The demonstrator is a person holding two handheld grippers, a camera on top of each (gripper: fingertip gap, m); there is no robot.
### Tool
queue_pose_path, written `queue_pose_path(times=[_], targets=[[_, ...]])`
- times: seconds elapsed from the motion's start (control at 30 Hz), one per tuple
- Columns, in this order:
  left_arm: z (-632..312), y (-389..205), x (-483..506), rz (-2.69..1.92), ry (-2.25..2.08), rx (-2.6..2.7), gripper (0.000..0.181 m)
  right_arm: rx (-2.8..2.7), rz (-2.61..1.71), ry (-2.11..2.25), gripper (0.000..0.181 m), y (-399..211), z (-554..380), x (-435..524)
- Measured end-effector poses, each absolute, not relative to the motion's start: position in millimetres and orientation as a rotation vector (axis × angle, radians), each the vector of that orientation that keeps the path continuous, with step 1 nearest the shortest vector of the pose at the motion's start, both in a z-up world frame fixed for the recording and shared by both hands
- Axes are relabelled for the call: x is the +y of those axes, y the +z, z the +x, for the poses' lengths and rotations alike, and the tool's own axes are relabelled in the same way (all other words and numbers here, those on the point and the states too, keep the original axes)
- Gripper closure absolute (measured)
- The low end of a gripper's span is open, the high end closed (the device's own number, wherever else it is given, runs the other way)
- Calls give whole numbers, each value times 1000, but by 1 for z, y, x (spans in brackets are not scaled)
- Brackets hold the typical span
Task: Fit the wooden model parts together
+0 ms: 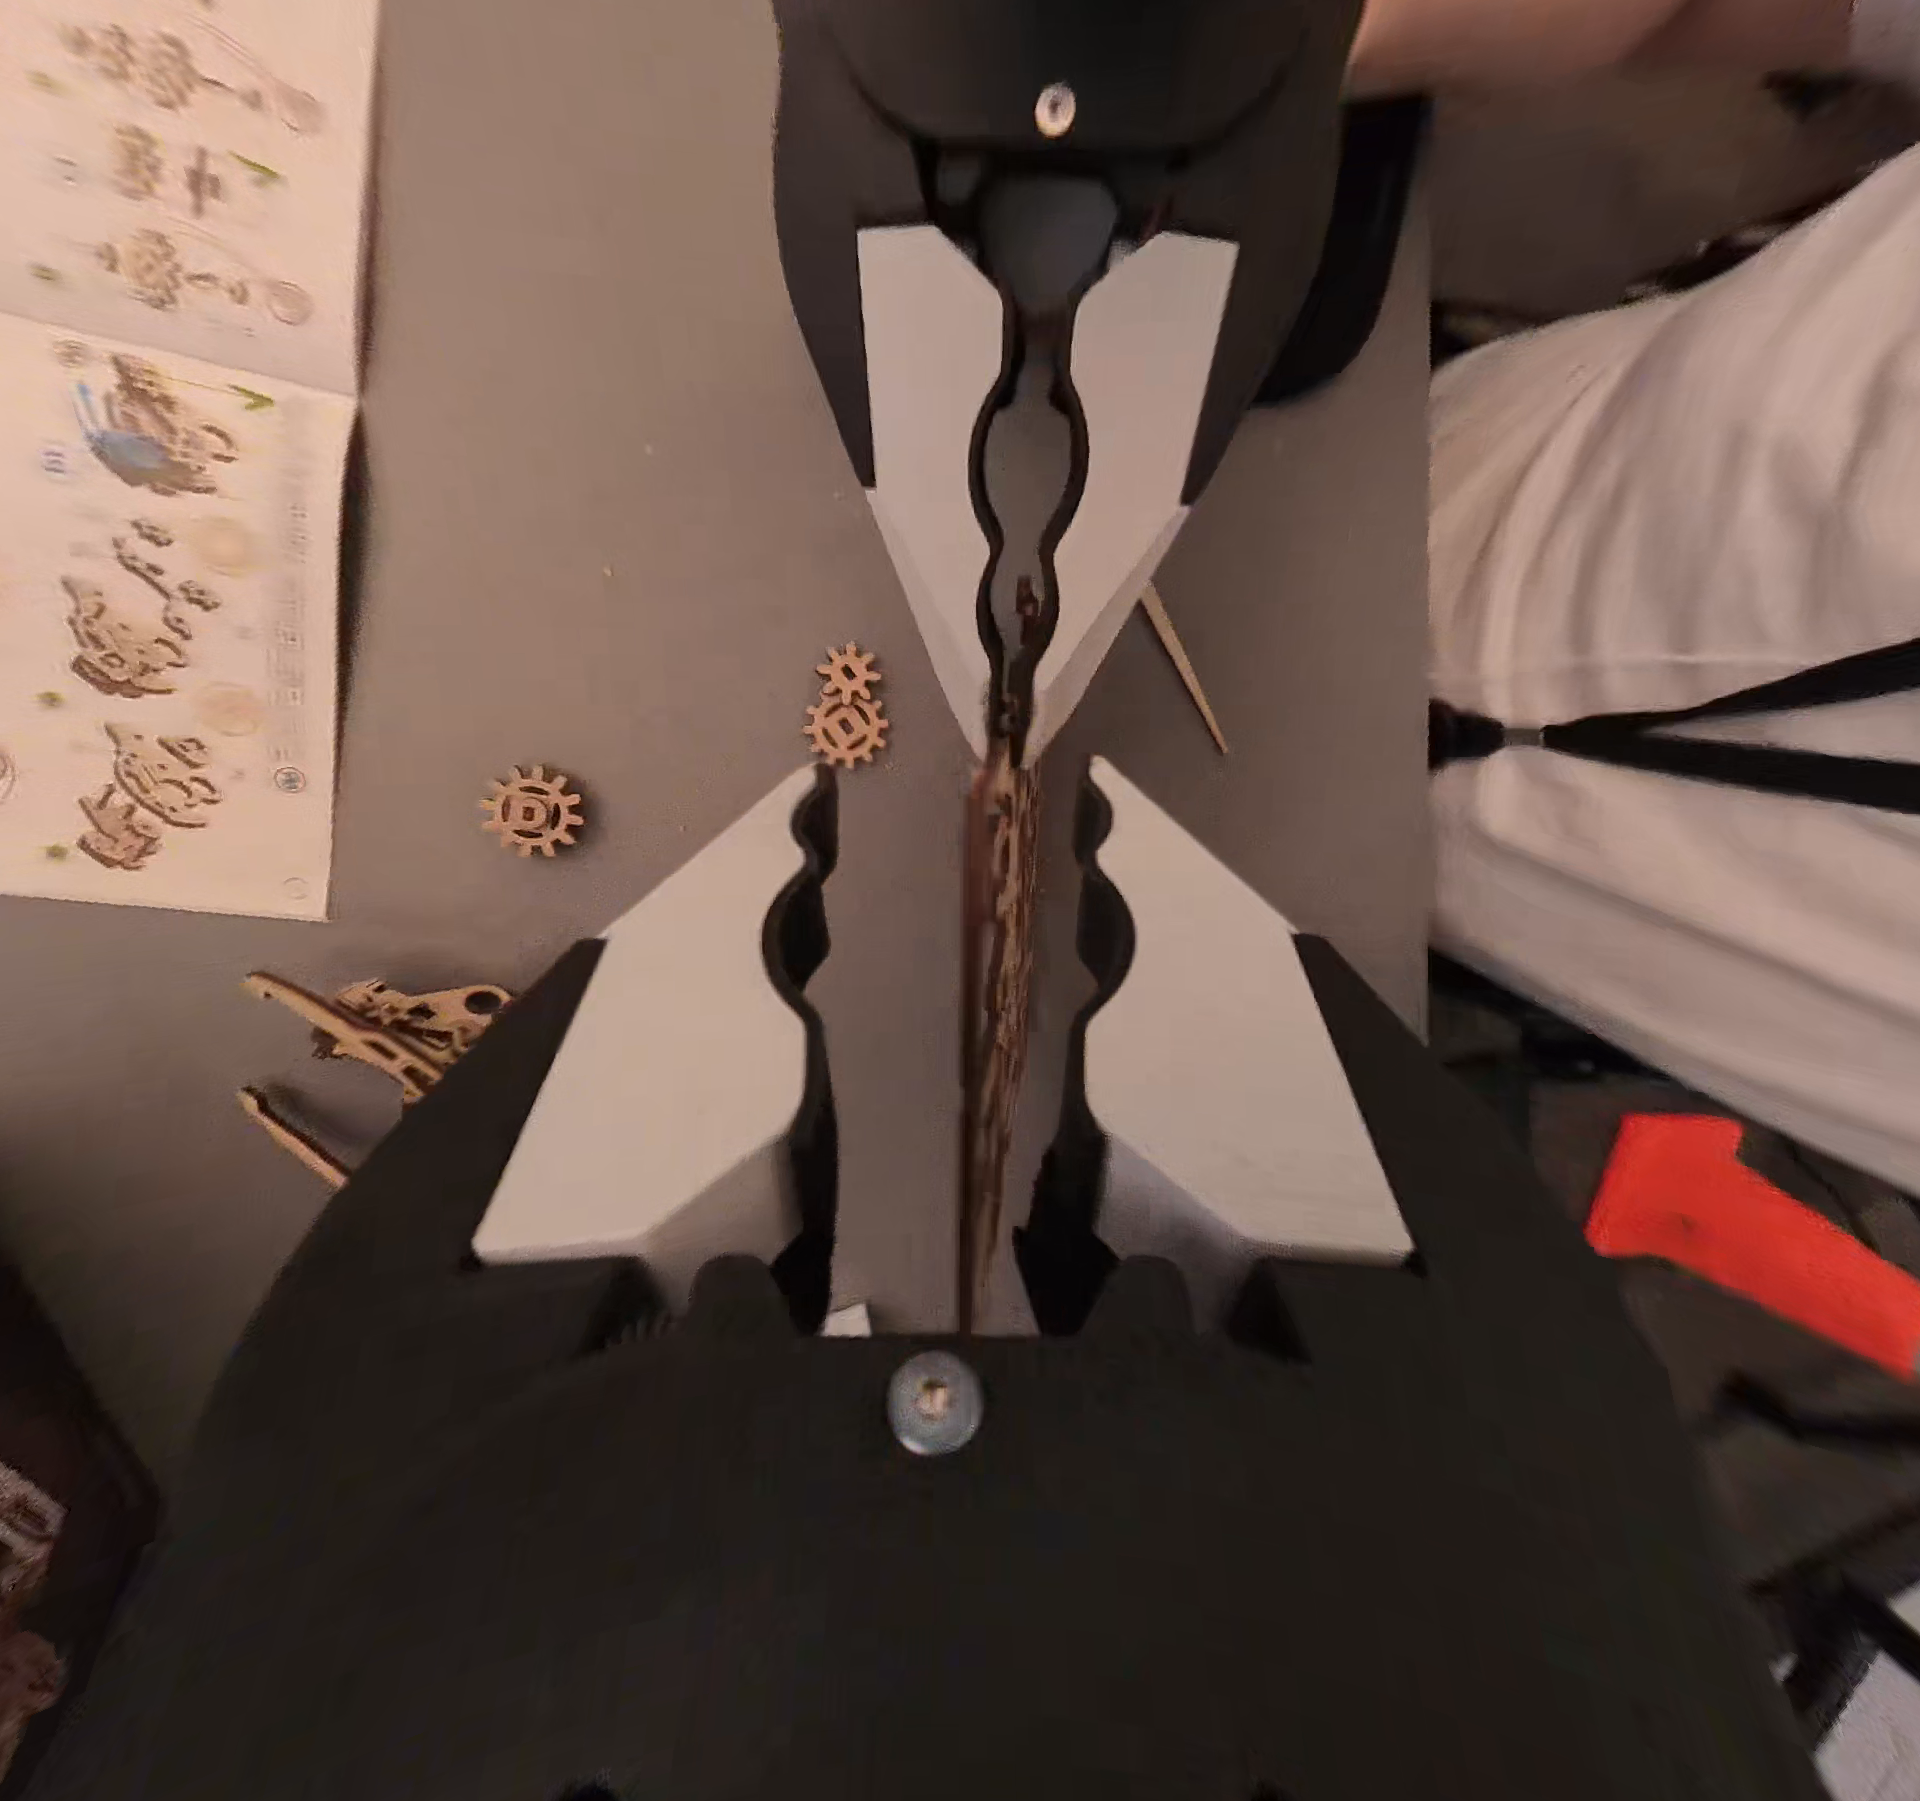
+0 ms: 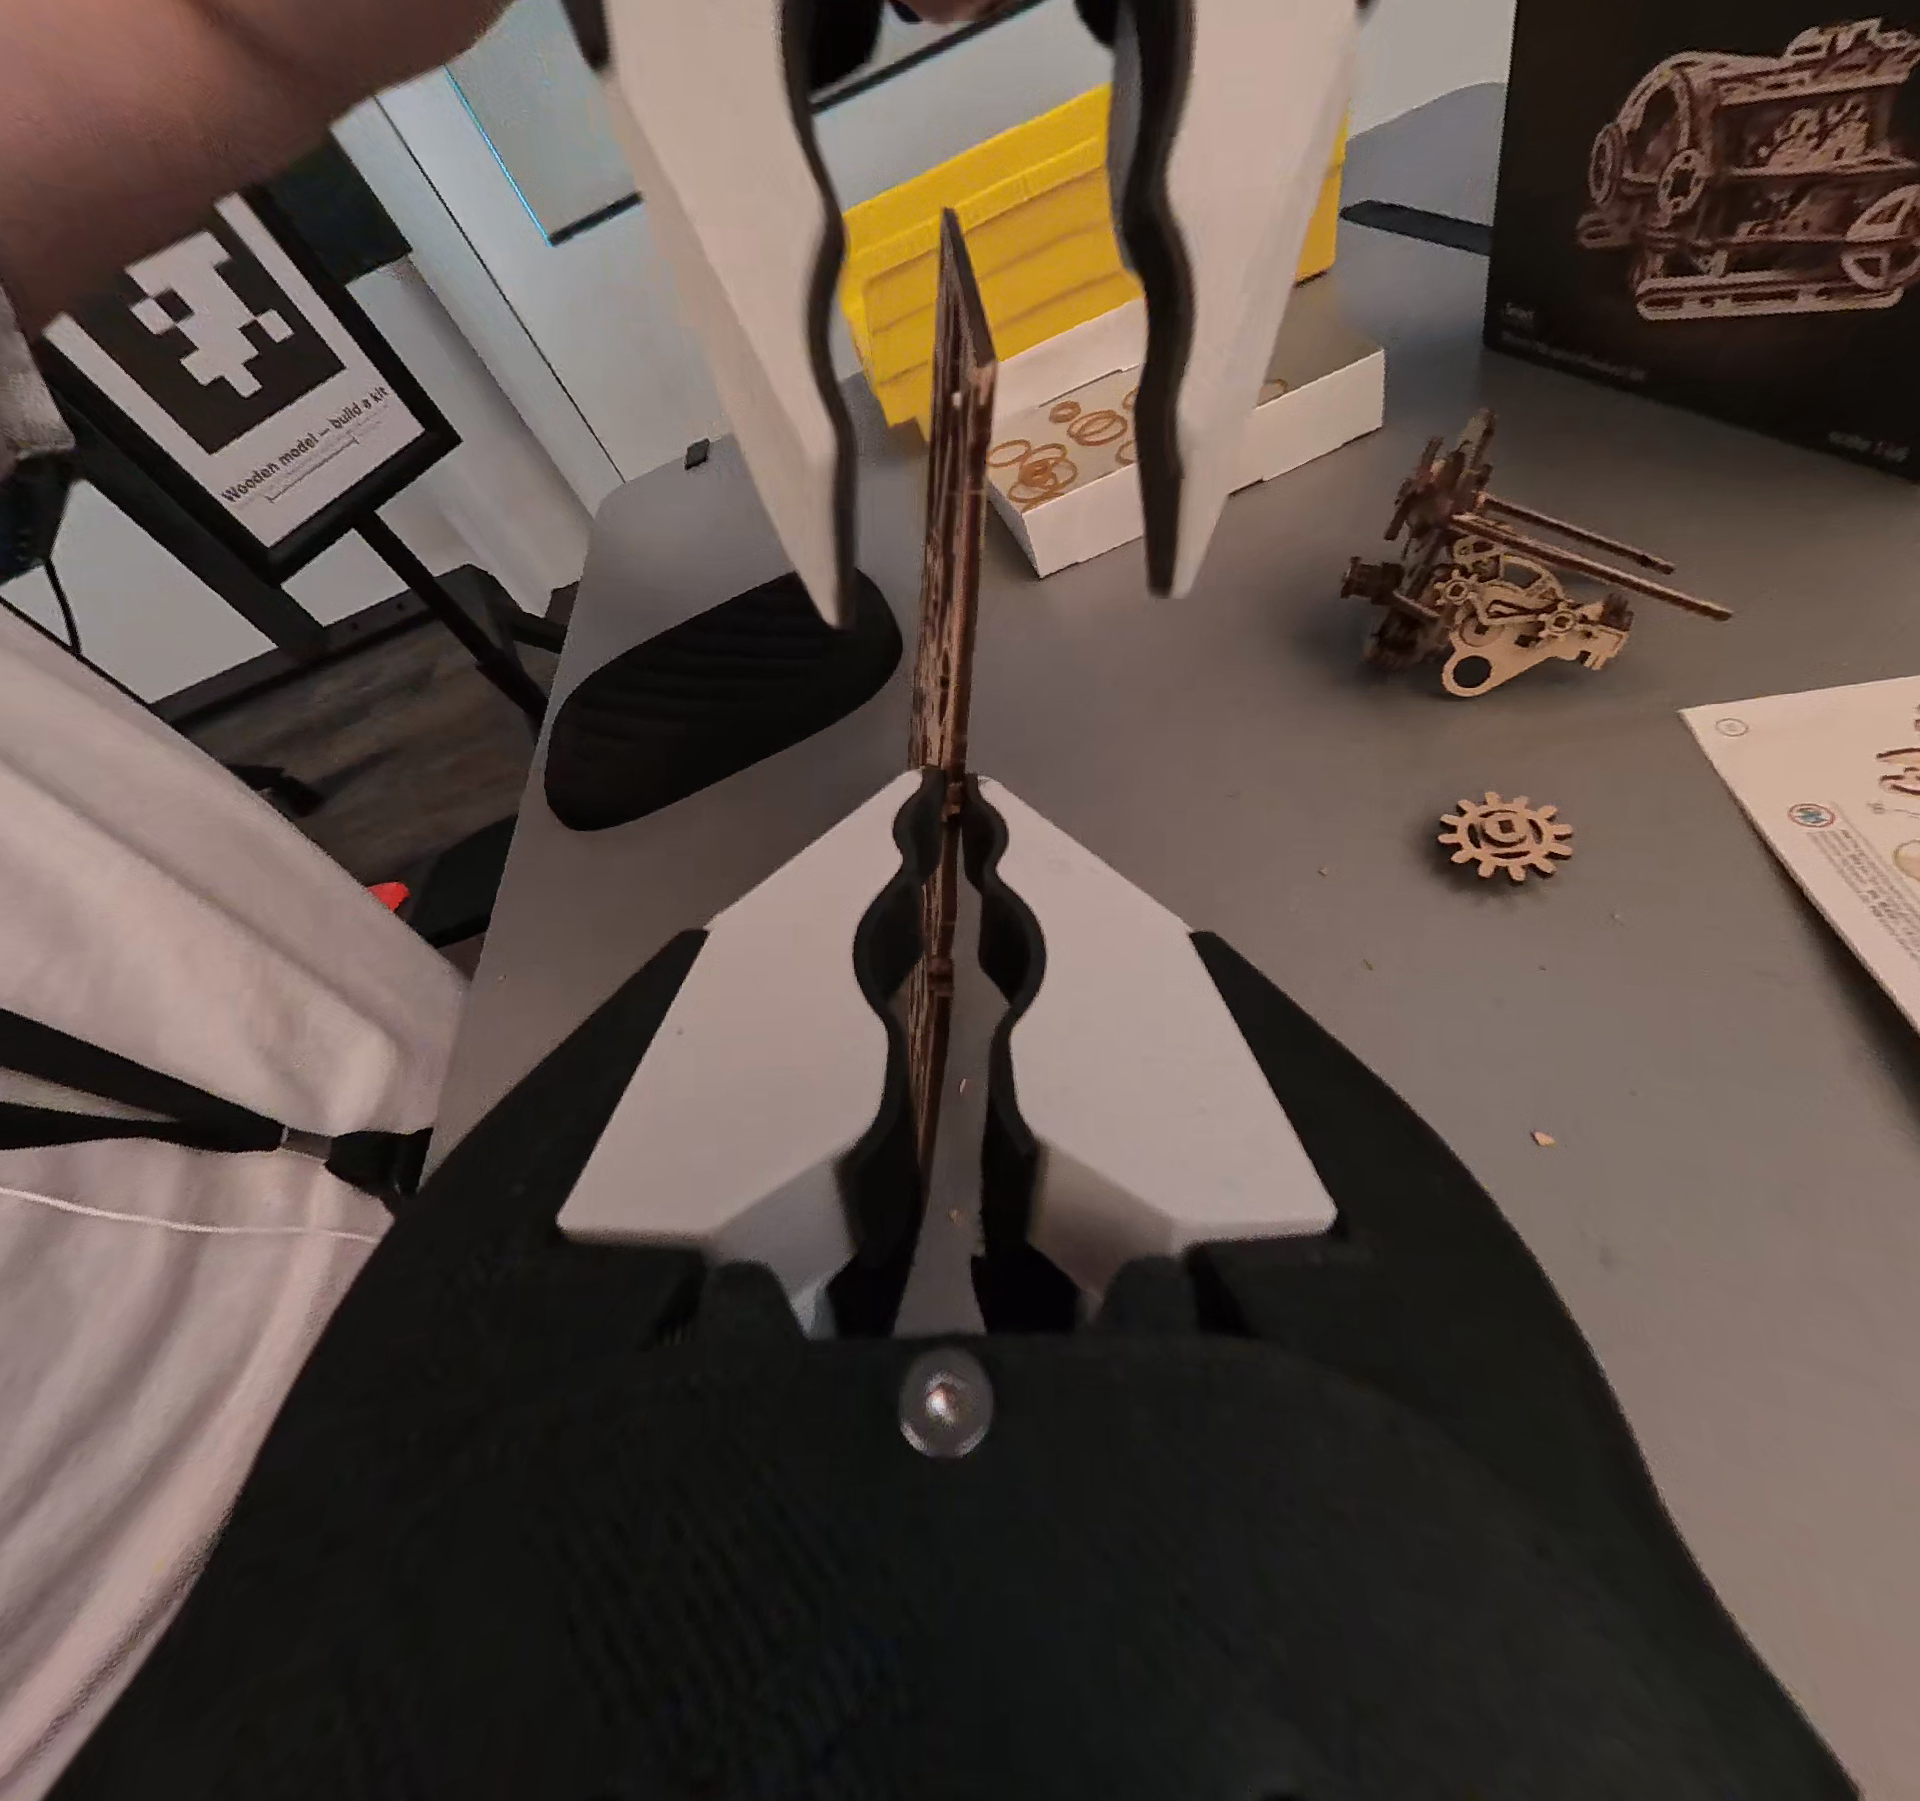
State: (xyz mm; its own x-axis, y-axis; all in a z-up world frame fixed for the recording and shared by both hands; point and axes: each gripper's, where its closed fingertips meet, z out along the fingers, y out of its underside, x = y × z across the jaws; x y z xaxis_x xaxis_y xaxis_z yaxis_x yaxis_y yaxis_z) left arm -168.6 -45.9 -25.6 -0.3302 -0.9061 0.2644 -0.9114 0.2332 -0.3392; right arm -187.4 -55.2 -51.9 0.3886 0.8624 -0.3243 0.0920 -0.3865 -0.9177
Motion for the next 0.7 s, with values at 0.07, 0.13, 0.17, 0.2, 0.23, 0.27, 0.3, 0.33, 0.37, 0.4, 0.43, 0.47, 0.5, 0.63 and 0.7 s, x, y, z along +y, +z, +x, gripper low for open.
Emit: queue_pose_path(times=[0.07,0.13,0.17,0.2,0.23,0.27,0.3,0.33,0.37,0.4,0.43,0.47,0.5,0.63,0.7], targets=[[-164,-34,-45,1770,595,-2487,148,-839,-1738,1076,181,-48,-186,-56],[-163,-40,-51,1716,574,-2474,156,-839,-1727,1058,181,-46,-184,-55],[-164,-43,-55,1696,568,-2457,162,-834,-1722,1052,181,-45,-183,-54],[-166,-46,-60,1667,562,-2439,174,-844,-1733,1042,181,-47,-182,-54],[-168,-48,-62,1646,556,-2433,180,-847,-1741,1032,181,-50,-182,-54],[-169,-51,-63,1641,538,-2438,180,-845,-1749,1038,181,-53,-182,-54],[-170,-53,-62,1642,518,-2435,180,-833,-1757,1053,181,-55,-183,-54],[-173,-55,-62,1636,492,-2423,180,-826,-1761,1070,181,-55,-184,-54],[-175,-57,-62,1629,476,-2413,180,-827,-1761,1077,181,-56,-184,-54],[-174,-58,-60,1641,473,-2407,180,-826,-1772,1069,181,-57,-183,-53],[-173,-59,-59,1661,473,-2387,180,-813,-1782,1066,181,-58,-182,-52],[-173,-59,-58,1674,479,-2355,180,-798,-1787,1078,181,-58,-182,-51],[-173,-60,-57,1693,487,-2326,181,-777,-1798,1085,181,-59,-182,-50],[-171,-62,-52,1772,543,-2227,180,-686,-1851,1114,181,-61,-180,-45],[-171,-63,-50,1819,563,-2166,180,-643,-1869,1126,181,-63,-181,-43]])
